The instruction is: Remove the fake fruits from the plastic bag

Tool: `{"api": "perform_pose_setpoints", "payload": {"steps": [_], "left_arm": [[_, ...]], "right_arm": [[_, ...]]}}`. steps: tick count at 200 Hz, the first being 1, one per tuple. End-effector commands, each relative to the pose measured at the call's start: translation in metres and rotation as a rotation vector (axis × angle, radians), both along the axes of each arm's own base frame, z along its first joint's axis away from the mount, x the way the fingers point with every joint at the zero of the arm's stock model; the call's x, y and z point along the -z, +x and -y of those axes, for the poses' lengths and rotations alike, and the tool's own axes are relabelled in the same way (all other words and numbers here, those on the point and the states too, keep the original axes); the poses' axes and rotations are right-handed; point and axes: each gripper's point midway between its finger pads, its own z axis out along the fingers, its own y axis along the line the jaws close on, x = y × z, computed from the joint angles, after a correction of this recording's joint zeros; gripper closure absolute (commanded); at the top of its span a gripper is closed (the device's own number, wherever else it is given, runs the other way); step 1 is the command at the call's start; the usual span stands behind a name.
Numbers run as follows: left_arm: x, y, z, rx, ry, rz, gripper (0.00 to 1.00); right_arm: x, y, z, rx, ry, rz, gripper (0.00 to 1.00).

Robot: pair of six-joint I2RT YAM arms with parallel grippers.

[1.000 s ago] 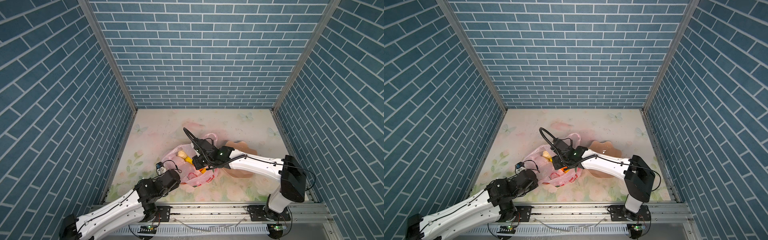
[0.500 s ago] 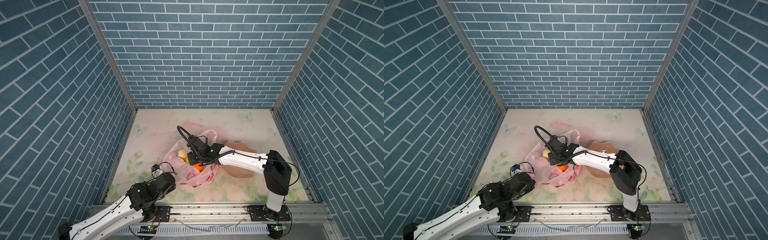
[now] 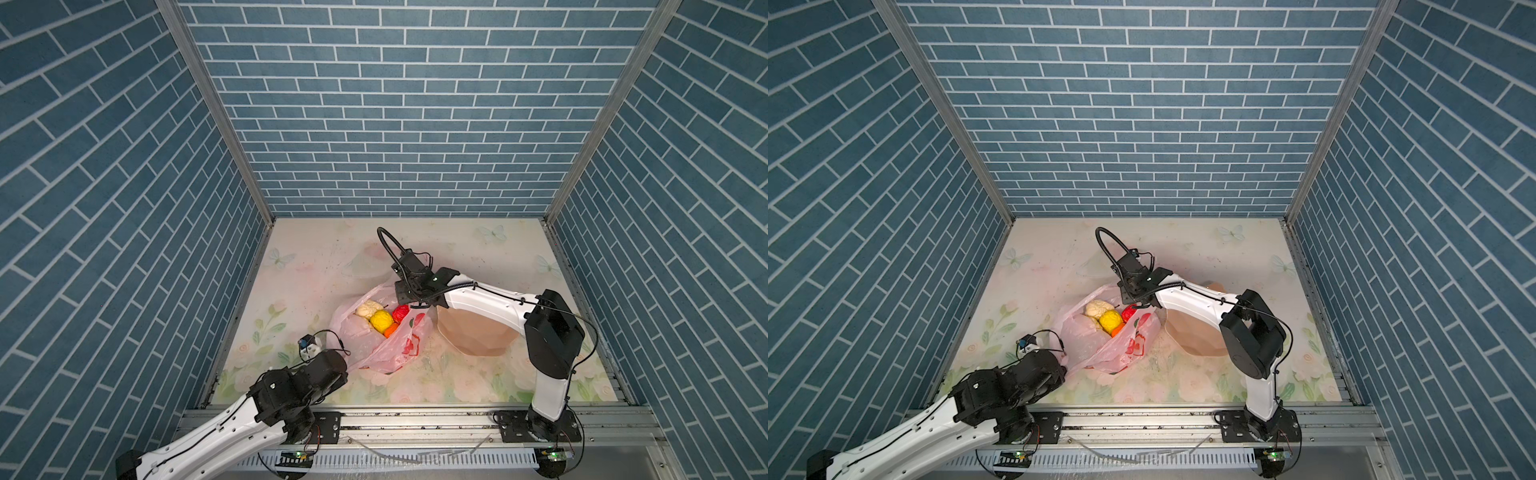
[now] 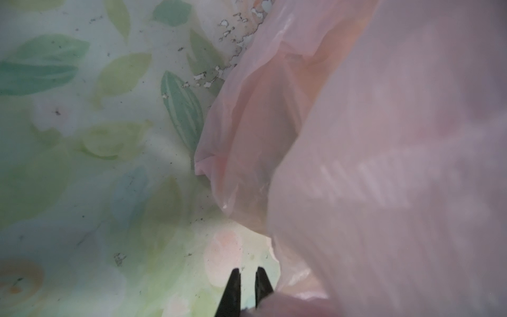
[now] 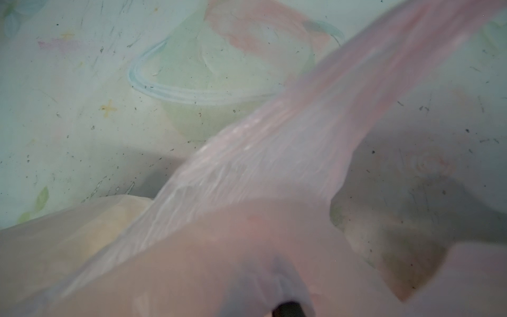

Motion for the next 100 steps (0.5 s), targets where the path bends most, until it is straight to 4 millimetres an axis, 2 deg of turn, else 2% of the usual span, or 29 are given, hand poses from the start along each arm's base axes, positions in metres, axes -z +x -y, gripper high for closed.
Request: {"api": "perform_pose_setpoints", "payload": {"steps": [1, 17, 36, 73, 100], "left_arm": [[0.01, -0.005, -0.006, -0.005, 0.03, -0.027, 0.86], [0.01, -0.003, -0.003, -0.003, 0.023, -0.02, 0.86], [0.004, 0.002, 0.003, -0.004, 0.007, 0.003, 0.86], [-0.01, 0.013, 0.015, 0.028, 0.003, 0.044, 0.86], [-0.017, 0.015, 0.016, 0.042, 0.022, 0.056, 0.86]], "right_arm": [[0.009, 0.016, 0.01, 0.009, -0.034, 0.016, 0.83], [0.009, 0.016, 0.006, -0.018, 0.0, 0.004, 0.82], [-0.006, 0.008, -0.004, -0.073, 0.051, -0.006, 0.79], [-0.031, -0.029, -0.012, -0.174, 0.069, -0.03, 0.7], [-0.036, -0.059, -0.021, -0.248, 0.053, -0.046, 0.62]]}}
